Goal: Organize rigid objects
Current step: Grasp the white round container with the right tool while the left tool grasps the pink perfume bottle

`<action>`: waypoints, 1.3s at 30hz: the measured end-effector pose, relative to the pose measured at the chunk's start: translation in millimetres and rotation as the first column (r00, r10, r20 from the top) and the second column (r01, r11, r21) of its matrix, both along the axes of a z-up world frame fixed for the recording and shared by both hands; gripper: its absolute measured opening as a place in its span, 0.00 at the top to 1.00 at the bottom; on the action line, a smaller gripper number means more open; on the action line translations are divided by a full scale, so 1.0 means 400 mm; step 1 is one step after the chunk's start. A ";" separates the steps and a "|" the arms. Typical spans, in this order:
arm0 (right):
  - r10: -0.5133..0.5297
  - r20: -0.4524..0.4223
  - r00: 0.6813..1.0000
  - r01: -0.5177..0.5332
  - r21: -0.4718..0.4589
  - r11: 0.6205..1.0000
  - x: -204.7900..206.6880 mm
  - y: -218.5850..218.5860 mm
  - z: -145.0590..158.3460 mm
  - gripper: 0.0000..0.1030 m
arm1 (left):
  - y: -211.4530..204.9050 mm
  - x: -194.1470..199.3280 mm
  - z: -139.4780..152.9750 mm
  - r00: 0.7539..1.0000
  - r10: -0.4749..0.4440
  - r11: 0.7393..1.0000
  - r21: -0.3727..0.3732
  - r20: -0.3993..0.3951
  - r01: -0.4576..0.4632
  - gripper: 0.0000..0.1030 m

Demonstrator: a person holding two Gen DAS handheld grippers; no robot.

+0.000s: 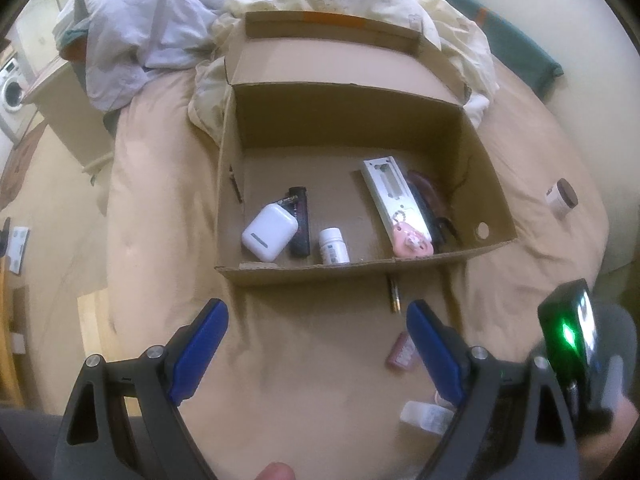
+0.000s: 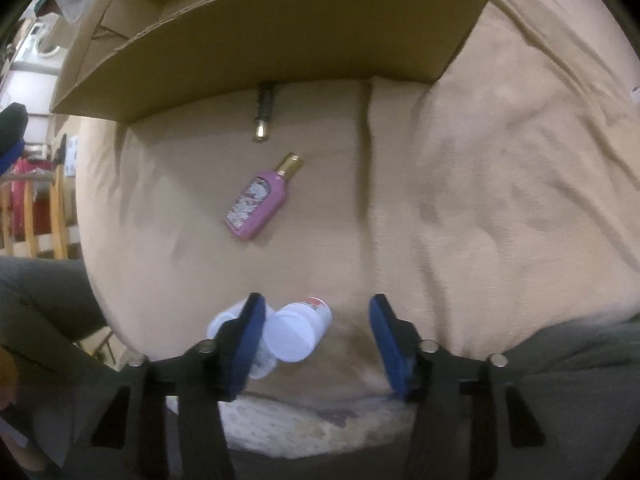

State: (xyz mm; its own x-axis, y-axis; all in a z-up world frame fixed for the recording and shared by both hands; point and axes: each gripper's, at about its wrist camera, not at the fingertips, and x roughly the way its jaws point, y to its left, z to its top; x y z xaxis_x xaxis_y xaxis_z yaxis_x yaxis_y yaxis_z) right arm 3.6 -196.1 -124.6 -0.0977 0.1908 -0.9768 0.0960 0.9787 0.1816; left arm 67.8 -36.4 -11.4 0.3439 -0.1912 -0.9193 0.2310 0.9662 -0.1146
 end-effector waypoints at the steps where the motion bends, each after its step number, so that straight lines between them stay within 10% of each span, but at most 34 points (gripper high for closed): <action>1: 0.008 -0.010 1.000 -0.008 0.001 1.000 -0.001 -0.001 -0.002 0.55 | 0.001 0.000 0.000 1.000 0.001 1.000 -0.001 -0.002 -0.001 0.13; 10: 0.091 -0.039 0.995 -0.091 -0.004 0.996 -0.016 0.052 -0.045 0.73 | -0.004 -0.003 -0.014 1.000 -0.009 1.000 0.021 -0.010 0.009 0.13; 16: 0.136 0.100 0.986 -0.139 0.025 0.990 0.006 0.066 0.034 0.73 | 0.000 0.003 -0.033 0.999 -0.002 1.000 0.024 -0.041 0.003 0.13; 25: -0.052 0.456 0.889 -0.050 0.209 0.977 0.042 -0.045 0.193 0.73 | -0.045 -0.013 -0.082 0.994 -0.076 0.993 0.079 -0.084 0.083 0.13; 39: -0.264 0.539 0.800 0.089 0.328 0.940 0.103 -0.151 0.224 0.73 | -0.159 -0.045 -0.169 0.962 -0.243 0.953 0.155 -0.126 0.261 0.13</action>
State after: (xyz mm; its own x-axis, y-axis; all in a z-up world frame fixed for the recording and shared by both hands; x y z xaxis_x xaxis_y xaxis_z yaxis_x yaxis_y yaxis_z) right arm 45.0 -256.4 -35.0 0.5179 0.4149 -0.7481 0.0562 0.8561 0.5137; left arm 49.8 -100.1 -79.0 0.2056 -0.0984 -0.9737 0.4647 0.8854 0.0087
